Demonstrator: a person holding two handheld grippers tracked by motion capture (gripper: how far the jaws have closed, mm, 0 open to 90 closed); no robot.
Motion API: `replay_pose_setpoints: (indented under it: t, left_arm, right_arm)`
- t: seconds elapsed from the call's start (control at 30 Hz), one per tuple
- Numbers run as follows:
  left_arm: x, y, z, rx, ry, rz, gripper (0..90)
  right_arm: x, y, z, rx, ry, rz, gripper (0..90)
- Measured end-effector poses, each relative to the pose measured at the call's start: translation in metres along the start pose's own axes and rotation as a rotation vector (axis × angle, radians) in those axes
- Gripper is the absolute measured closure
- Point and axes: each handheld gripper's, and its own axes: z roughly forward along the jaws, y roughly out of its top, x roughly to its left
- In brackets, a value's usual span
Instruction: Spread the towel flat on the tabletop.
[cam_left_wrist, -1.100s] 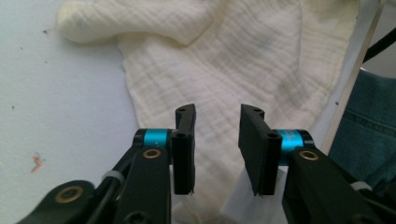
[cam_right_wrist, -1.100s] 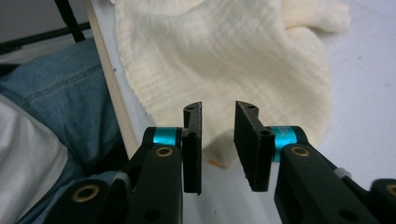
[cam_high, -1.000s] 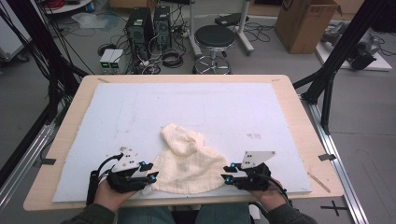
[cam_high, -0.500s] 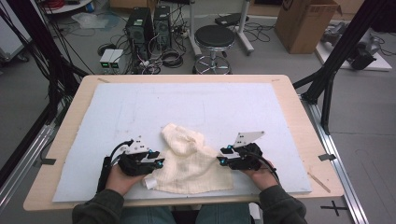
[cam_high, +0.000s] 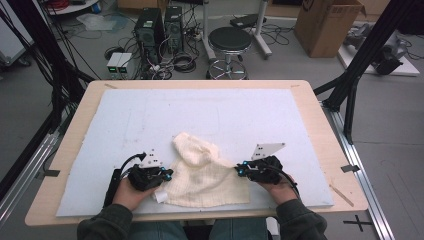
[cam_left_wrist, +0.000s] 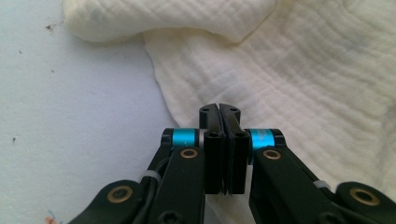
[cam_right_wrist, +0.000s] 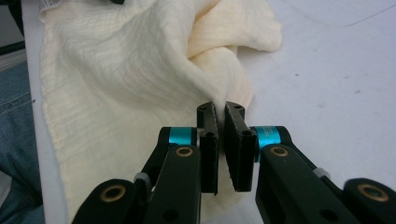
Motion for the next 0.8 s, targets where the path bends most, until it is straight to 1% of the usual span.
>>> replay_pose_setpoints:
  t: [0.1, 0.13, 0.2, 0.27, 0.37, 0.47, 0.5, 0.53, 0.57, 0.6, 0.63, 0.73, 0.77, 0.8]
  left_arm:
    - [-0.001, 0.000, -0.002, 0.005, -0.003, 0.005, 88.7]
    - [-0.002, -0.001, -0.003, 0.005, -0.005, 0.004, 88.7]
    - [-0.004, -0.002, -0.007, -0.003, -0.020, 0.004, 88.7]
    - [-0.010, -0.004, -0.014, -0.013, -0.017, 0.009, 88.7]
    - [-0.017, -0.007, -0.024, -0.027, -0.029, 0.017, 88.7]
    - [-0.020, -0.009, -0.027, -0.026, -0.047, 0.009, 88.7]
    - [-0.021, -0.009, -0.028, -0.032, -0.055, 0.007, 88.4]
    - [-0.021, -0.008, -0.029, -0.044, -0.062, 0.000, 85.9]
    - [-0.020, -0.007, -0.031, -0.053, -0.071, -0.007, 80.8]
    - [-0.019, -0.005, -0.033, -0.074, -0.079, -0.015, 77.0]
    - [-0.016, -0.003, -0.034, -0.091, -0.084, -0.019, 73.9]
    - [-0.006, 0.006, -0.034, -0.117, -0.056, -0.057, 67.0]
    - [-0.001, 0.009, -0.033, -0.133, -0.046, -0.074, 65.2]
    - [0.004, 0.012, -0.031, -0.139, -0.038, -0.082, 64.8]
  right_arm:
    - [0.001, -0.002, -0.009, -0.017, -0.033, 0.005, 84.4]
    - [0.001, -0.003, -0.011, -0.021, -0.035, 0.014, 84.0]
    - [0.002, -0.005, -0.014, -0.022, -0.029, 0.023, 83.0]
    - [0.006, -0.007, -0.014, -0.011, -0.021, 0.011, 82.1]
    - [0.012, -0.010, -0.011, 0.017, -0.008, -0.002, 81.2]
    - [0.017, -0.011, -0.011, 0.020, 0.008, -0.002, 79.8]
    - [0.017, -0.011, -0.011, 0.021, 0.009, -0.006, 79.3]
    - [0.018, -0.011, -0.011, 0.017, 0.008, -0.004, 79.0]
    - [0.017, -0.011, -0.012, 0.014, 0.008, -0.005, 78.1]
    - [0.016, -0.011, -0.012, 0.005, 0.010, -0.004, 76.1]
    - [0.016, -0.012, -0.012, 0.000, 0.010, 0.007, 74.3]
    - [0.014, -0.012, -0.012, -0.014, 0.014, 0.021, 67.0]
    - [0.013, -0.012, -0.012, -0.023, 0.016, 0.028, 64.1]
    - [0.012, -0.011, -0.013, -0.030, 0.016, 0.025, 59.8]
